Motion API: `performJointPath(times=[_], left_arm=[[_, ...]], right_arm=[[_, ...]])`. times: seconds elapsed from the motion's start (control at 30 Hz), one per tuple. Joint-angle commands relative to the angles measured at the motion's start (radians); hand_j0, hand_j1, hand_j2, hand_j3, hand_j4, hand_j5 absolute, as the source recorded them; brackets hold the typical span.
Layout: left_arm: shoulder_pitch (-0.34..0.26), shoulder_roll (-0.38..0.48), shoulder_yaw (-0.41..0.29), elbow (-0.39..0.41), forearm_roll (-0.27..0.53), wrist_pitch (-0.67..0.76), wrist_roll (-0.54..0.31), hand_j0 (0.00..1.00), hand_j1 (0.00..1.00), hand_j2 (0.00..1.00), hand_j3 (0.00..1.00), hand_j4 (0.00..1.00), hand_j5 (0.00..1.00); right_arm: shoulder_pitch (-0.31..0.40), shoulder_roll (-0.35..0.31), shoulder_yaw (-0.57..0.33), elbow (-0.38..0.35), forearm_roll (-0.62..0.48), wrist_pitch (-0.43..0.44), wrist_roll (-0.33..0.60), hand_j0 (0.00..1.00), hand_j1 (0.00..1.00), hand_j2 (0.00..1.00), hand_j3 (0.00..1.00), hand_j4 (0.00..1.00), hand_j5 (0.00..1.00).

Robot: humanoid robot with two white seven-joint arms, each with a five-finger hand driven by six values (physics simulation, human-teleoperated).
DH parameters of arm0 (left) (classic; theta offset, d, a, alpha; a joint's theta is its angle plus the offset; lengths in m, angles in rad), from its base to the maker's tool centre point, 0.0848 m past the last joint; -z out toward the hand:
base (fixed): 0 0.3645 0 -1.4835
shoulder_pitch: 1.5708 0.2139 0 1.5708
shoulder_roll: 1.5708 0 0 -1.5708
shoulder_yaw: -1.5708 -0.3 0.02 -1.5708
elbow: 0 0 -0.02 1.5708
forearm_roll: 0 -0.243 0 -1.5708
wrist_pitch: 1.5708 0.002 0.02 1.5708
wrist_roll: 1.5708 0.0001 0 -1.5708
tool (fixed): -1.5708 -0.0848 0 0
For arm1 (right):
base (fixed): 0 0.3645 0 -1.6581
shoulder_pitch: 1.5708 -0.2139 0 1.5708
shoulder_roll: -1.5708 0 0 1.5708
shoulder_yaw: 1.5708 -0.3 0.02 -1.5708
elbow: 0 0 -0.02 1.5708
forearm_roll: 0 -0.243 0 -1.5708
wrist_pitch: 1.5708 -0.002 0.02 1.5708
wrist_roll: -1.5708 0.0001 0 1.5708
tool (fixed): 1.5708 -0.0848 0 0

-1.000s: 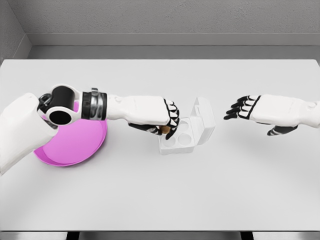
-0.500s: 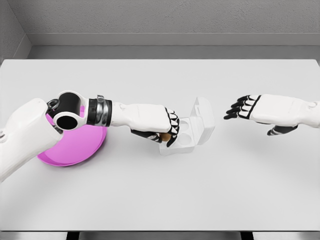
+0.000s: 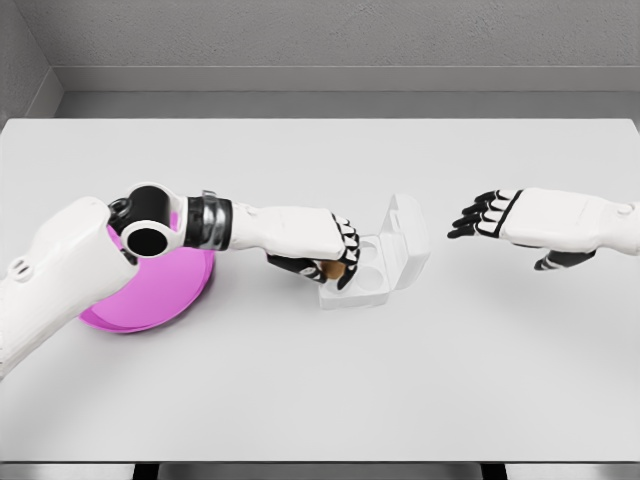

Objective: Pack egg into the box and close the box lid

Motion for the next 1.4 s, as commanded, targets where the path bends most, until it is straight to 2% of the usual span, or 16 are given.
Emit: performJointPath(times=[0.0, 0.4, 0.67, 1.17, 1.27, 1.37], left_arm=[[0.000, -0.012, 0.001, 0.014, -0.003, 0.003, 0.002, 0.37, 0.37, 0.37, 0.37, 0.37, 0.37], [0.002, -0.016, -0.013, 0.014, -0.006, 0.003, 0.002, 0.47, 0.47, 0.47, 0.47, 0.47, 0.47], [0.002, -0.018, -0.013, 0.016, -0.003, 0.003, 0.002, 0.68, 0.68, 0.68, 0.68, 0.68, 0.68], [0.002, -0.030, -0.013, 0.017, -0.003, 0.003, 0.003, 0.75, 0.75, 0.75, 0.75, 0.75, 0.75], [0.002, -0.029, -0.013, 0.017, -0.002, 0.003, 0.005, 0.85, 0.85, 0.85, 0.85, 0.85, 0.85], [0.002, -0.027, -0.012, 0.017, 0.002, 0.003, 0.005, 0.91, 0.91, 0.91, 0.91, 0.91, 0.91]], right_arm=[[0.000, -0.001, 0.000, 0.000, -0.005, 0.003, 0.000, 1.00, 1.00, 1.00, 1.00, 1.00, 1.00], [0.000, -0.003, -0.013, 0.000, -0.007, 0.003, 0.000, 1.00, 1.00, 1.00, 1.00, 1.00, 1.00], [0.000, -0.001, -0.013, -0.003, -0.007, 0.003, 0.000, 1.00, 1.00, 1.00, 1.00, 1.00, 1.00], [0.002, -0.004, -0.014, -0.005, -0.005, 0.003, 0.000, 1.00, 1.00, 1.00, 1.00, 1.00, 1.00], [0.000, -0.004, -0.014, -0.005, -0.005, 0.003, 0.000, 1.00, 1.00, 1.00, 1.00, 1.00, 1.00], [0.000, -0.004, -0.014, -0.005, -0.005, 0.003, 0.000, 1.00, 1.00, 1.00, 1.00, 1.00, 1.00]])
